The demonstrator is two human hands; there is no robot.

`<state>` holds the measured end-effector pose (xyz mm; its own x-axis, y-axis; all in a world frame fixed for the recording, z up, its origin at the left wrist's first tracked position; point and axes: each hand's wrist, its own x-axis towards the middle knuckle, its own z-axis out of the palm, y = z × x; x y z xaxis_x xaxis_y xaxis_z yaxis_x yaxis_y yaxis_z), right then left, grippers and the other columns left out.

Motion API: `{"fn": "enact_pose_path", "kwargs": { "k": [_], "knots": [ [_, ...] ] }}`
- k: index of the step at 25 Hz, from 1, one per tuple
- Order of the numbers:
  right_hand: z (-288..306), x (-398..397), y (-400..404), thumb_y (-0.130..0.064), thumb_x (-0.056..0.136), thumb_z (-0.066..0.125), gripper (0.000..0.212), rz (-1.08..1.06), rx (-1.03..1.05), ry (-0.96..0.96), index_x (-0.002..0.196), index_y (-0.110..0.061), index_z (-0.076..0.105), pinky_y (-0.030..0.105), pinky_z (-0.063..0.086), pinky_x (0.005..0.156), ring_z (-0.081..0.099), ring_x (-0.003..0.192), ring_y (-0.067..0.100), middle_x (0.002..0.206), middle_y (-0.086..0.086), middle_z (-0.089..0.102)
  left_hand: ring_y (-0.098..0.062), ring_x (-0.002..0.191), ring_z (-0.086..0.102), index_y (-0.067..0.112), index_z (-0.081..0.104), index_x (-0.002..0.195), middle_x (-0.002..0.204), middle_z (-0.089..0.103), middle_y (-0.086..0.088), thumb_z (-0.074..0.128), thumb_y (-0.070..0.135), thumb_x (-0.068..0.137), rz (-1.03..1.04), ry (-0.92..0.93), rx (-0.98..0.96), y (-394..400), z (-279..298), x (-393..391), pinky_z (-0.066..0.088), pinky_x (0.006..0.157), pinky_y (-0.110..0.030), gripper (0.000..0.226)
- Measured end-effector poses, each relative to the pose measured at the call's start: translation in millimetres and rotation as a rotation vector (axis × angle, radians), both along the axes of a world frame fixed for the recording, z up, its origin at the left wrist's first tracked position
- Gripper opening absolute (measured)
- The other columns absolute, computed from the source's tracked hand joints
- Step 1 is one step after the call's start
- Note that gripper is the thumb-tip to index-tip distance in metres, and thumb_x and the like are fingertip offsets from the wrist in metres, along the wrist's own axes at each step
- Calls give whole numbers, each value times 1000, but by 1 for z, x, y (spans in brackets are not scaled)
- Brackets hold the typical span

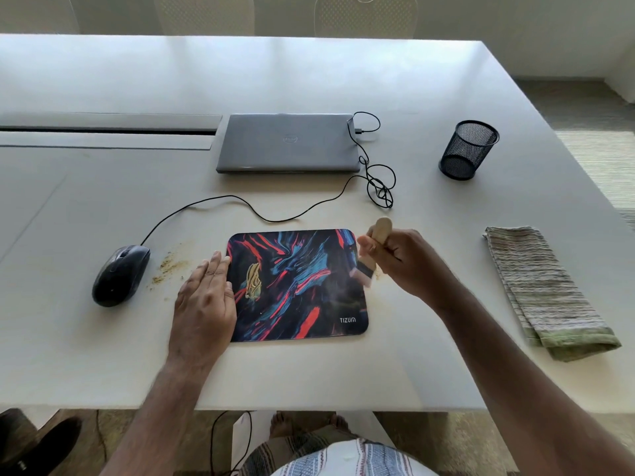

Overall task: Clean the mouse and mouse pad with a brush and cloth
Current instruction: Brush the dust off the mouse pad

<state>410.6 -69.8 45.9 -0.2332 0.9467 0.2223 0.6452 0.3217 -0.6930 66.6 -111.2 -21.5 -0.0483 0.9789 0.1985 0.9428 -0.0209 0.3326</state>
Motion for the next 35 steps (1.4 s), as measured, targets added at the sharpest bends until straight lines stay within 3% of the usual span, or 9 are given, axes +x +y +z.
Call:
{"fn": "enact_pose_path", "kwargs": {
  "k": [3,6,12,15,19,22,27,29,35],
  "knots": [
    [3,2,3,-41,108,55,37,59,18,37,73,-29,62,34,54,66,64,65,14,79,0,71,-24,149,38,14,48,152,160,44,-4,34,26,99,0,-3,-3,1,-1,0,24,123,-39,56],
    [2,1,5,-48,107,51,51,19,-32,-40,75,-9,62,42,50,59,51,53,12,68,8,63,-25,148,39,13,48,152,160,44,-5,35,26,99,-7,1,3,1,-1,1,25,123,-41,56],
    [10,-2,11,-35,107,57,50,-1,23,-76,64,-15,43,40,40,52,35,50,12,56,-4,42,-24,149,38,14,47,153,160,44,-4,35,26,100,-6,3,2,0,-1,0,24,123,-39,56],
    [11,-7,19,-41,107,55,38,45,70,-61,72,-26,55,34,47,61,55,58,13,70,-4,65,-25,148,40,14,49,152,160,44,-4,34,26,99,5,-1,2,1,-2,1,25,123,-40,56],
    [13,-12,20,-35,107,58,53,-17,-16,-97,59,-19,42,32,31,51,34,47,13,54,-9,38,-24,148,39,15,48,153,161,43,-3,32,28,99,9,-3,-12,1,0,1,25,123,-40,57],
    [10,-11,15,-40,107,56,44,42,25,-39,71,-15,65,32,47,59,55,55,8,65,-8,60,-24,149,38,16,48,153,161,43,-2,32,28,99,10,-6,-17,1,1,2,24,123,-40,57],
    [7,-13,7,-37,106,60,35,44,-64,37,77,-22,72,29,54,62,67,62,10,76,-5,75,-23,149,37,16,47,153,161,42,-2,32,27,99,12,-12,-18,1,1,2,23,123,-38,57],
    [2,-12,8,-36,106,61,31,77,-90,4,79,-27,74,24,52,67,69,70,4,83,-16,75,-24,149,38,15,48,153,161,43,-3,32,28,99,11,-7,-15,1,0,2,23,123,-38,57],
    [-3,-11,6,-40,107,58,36,66,-103,116,81,-20,72,23,49,67,66,68,5,82,-7,74,-23,149,37,16,47,153,161,42,-2,32,28,99,12,-8,-22,1,0,1,22,123,-37,58]
  ]
}}
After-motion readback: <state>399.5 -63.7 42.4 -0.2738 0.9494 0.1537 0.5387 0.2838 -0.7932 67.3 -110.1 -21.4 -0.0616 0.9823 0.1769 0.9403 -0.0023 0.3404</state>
